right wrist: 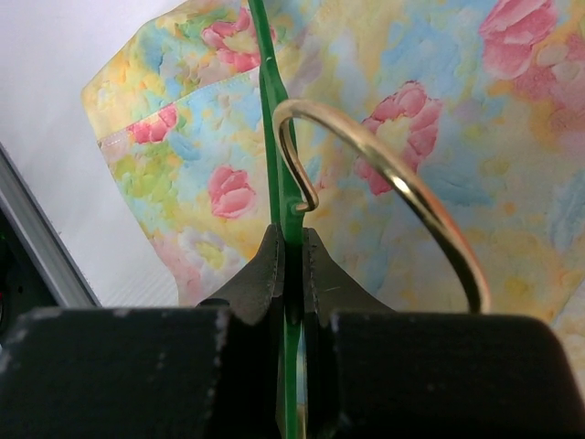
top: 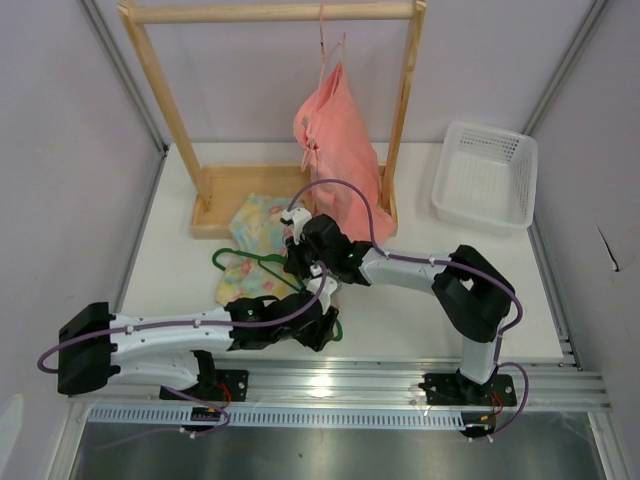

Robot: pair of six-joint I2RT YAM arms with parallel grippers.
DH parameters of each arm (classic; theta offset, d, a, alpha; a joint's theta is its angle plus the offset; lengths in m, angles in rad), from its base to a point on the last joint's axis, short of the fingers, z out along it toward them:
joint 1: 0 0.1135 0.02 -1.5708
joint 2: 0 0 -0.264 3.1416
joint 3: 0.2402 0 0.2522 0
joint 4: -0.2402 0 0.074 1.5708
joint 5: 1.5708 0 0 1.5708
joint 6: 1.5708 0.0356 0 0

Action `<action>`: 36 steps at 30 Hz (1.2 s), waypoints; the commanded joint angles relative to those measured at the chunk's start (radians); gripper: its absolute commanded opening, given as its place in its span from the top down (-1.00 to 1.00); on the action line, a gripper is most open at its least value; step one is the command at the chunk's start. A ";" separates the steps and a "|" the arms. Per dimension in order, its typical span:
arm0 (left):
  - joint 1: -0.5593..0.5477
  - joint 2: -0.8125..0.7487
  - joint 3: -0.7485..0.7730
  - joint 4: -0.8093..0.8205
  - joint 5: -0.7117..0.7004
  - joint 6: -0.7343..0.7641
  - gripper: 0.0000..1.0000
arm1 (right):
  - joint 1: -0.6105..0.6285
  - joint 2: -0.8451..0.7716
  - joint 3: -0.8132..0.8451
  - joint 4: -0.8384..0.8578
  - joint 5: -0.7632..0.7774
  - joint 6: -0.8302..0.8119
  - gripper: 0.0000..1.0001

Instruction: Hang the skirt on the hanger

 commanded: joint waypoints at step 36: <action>0.029 -0.145 -0.239 -0.108 -0.077 -0.730 0.52 | -0.022 0.031 0.010 -0.143 0.018 -0.034 1.00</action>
